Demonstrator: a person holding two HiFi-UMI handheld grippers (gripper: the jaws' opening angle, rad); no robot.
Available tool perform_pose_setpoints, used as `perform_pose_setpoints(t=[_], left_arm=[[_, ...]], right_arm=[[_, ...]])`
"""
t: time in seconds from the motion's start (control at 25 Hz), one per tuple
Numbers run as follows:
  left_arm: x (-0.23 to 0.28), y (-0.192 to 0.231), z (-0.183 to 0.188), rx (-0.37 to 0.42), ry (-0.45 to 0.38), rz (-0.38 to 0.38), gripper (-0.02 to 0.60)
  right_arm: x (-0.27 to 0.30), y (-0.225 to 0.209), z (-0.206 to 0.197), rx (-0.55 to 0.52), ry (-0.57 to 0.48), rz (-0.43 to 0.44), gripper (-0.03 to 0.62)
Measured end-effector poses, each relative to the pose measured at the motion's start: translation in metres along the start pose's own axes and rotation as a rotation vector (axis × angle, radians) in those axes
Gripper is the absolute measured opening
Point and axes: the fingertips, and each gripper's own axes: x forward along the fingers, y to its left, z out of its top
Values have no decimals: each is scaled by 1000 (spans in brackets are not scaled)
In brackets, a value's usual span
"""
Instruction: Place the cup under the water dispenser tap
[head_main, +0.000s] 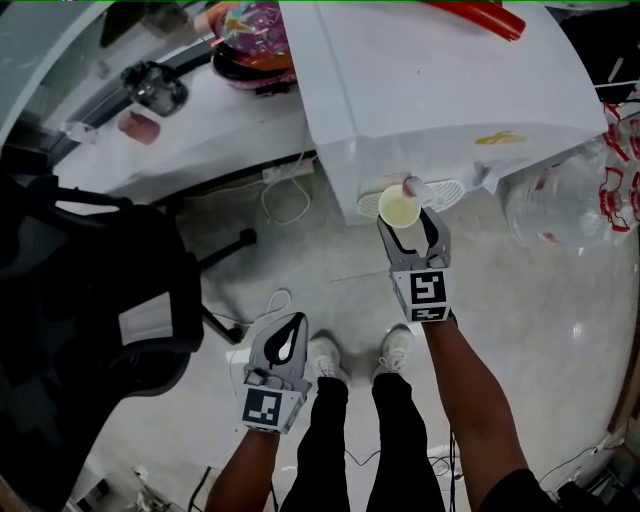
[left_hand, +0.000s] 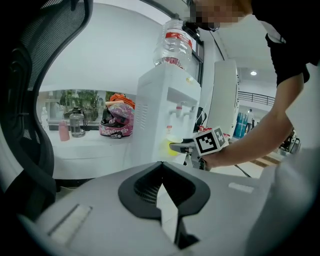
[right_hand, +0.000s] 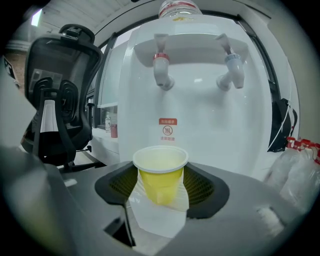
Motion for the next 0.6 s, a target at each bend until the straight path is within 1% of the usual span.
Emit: perform_pose_setpoints(t=[0.2, 0.32, 0.4, 0.44, 0.52, 0.6], left_arm=[[1, -3, -1, -10, -4, -14, 17], [0, -2, -3, -16, 7, -12, 17], [-1, -2, -5, -9, 27, -10, 17], [-2, -3, -4, -5, 21, -12, 17], [-4, -5, -3, -7, 25, -13, 17], [-6, -5, 1, -15, 27, -10, 17]], right_arm=[[3, -2, -8, 6, 16, -3, 286], [8, -1, -13, 22, 40, 13, 287], [9, 2, -17, 36, 60, 29, 340], [6, 4, -19, 39, 70, 34, 350], [-6, 5, -25, 44, 95, 35, 350], [-20, 9, -21, 56, 89, 34, 348]])
